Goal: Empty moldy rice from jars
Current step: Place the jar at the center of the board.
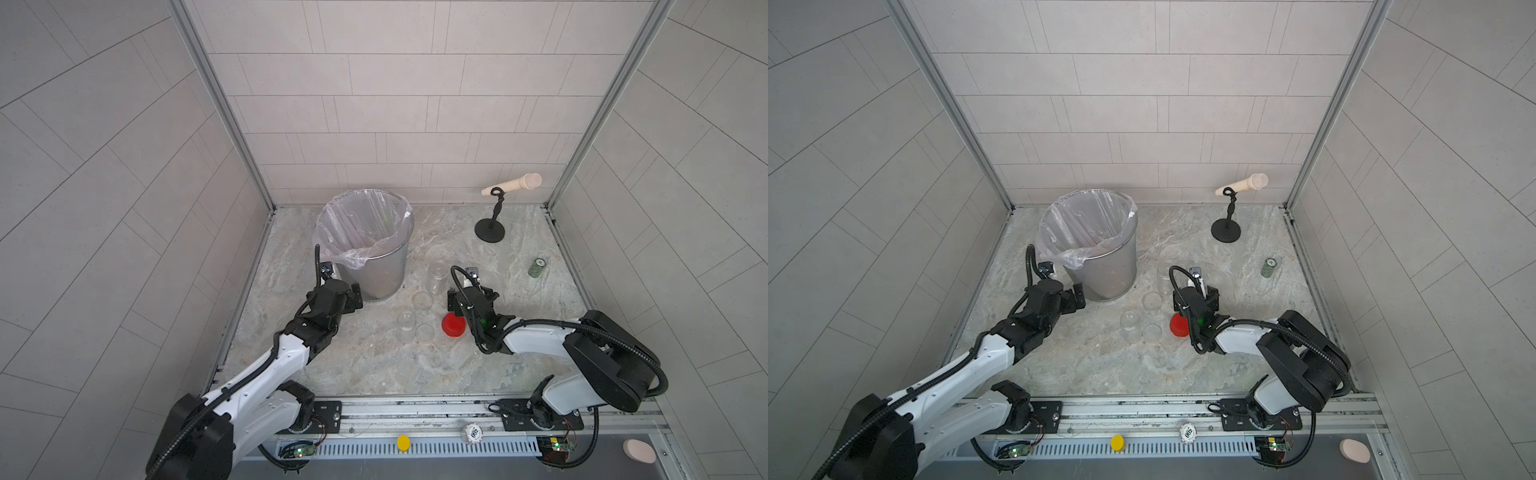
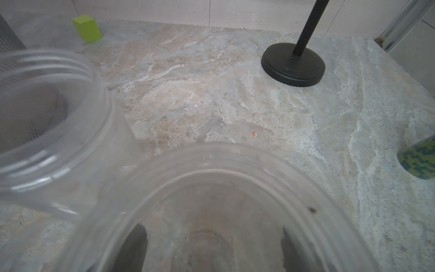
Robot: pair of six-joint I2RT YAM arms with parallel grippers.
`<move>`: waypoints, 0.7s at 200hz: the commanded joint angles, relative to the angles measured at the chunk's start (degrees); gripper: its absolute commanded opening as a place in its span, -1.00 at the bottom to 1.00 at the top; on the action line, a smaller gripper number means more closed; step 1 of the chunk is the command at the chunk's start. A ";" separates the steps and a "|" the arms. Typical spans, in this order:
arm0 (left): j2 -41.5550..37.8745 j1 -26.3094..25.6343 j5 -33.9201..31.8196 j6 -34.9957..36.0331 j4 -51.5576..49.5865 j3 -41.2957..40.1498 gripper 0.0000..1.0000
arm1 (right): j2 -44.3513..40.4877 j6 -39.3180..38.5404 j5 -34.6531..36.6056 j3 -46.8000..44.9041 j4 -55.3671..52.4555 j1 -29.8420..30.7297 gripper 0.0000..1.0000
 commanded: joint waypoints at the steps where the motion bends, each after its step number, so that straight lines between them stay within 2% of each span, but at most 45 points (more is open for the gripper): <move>1: -1.62 0.88 -5.65 0.14 -0.16 0.94 1.00 | -2.43 1.60 0.22 -0.39 -2.21 -0.03 0.91; 24: -1.95 1.41 -8.03 0.70 -0.10 0.94 1.00 | -4.34 2.08 -0.08 -0.37 -3.99 -0.03 0.99; 93: -2.03 1.74 -14.80 0.70 0.14 1.23 1.00 | -14.12 2.30 -0.46 0.73 -13.27 0.05 1.00; 140: -2.07 1.65 -17.78 1.73 0.06 1.99 1.00 | -25.15 4.22 2.89 2.85 -27.32 0.07 0.99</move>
